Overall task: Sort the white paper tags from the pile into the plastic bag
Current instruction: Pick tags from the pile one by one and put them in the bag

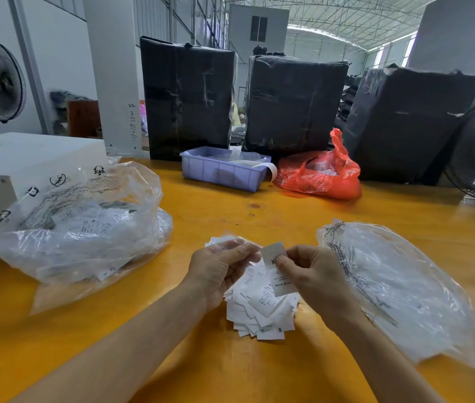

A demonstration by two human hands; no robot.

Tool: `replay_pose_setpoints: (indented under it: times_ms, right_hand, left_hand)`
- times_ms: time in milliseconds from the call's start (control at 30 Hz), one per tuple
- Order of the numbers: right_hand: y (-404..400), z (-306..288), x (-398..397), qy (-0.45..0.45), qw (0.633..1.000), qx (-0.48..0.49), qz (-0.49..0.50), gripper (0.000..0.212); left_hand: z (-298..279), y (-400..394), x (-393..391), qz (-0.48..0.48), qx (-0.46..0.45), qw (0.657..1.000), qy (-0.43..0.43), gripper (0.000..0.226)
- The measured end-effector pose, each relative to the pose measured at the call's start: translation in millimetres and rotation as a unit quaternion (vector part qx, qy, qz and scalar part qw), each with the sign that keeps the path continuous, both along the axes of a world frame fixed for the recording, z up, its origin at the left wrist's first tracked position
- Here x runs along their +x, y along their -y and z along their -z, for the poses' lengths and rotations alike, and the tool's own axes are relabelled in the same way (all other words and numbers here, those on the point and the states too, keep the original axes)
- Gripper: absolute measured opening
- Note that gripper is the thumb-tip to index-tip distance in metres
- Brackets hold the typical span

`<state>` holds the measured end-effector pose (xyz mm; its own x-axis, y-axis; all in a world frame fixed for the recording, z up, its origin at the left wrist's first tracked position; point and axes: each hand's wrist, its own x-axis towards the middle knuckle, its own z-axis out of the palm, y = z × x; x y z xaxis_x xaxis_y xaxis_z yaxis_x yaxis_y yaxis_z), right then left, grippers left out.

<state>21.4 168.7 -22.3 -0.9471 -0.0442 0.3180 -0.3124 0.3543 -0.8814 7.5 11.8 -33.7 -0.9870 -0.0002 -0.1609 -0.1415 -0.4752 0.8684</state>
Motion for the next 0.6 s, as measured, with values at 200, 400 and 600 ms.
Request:
replay_pose_setpoints:
  times_ms: [200, 400, 600]
  right_hand:
    - [1.2, 1.6, 1.1, 0.029, 0.999, -0.003, -0.019, 0.014]
    - [1.3, 0.3, 1.7, 0.054, 0.996, -0.055, -0.033, 0.013]
    - [2.9, 0.3, 3.5, 0.046, 0.998, -0.011, -0.029, 0.016]
  left_hand:
    - [0.2, -1.2, -0.4, -0.005, 0.006, 1.000, -0.006, 0.008]
    - [0.2, -3.4, 1.8, -0.002, 0.006, 1.000, 0.002, 0.026]
    - [-2.0, -4.3, 2.5, 0.009, 0.010, 1.000, -0.019, 0.022]
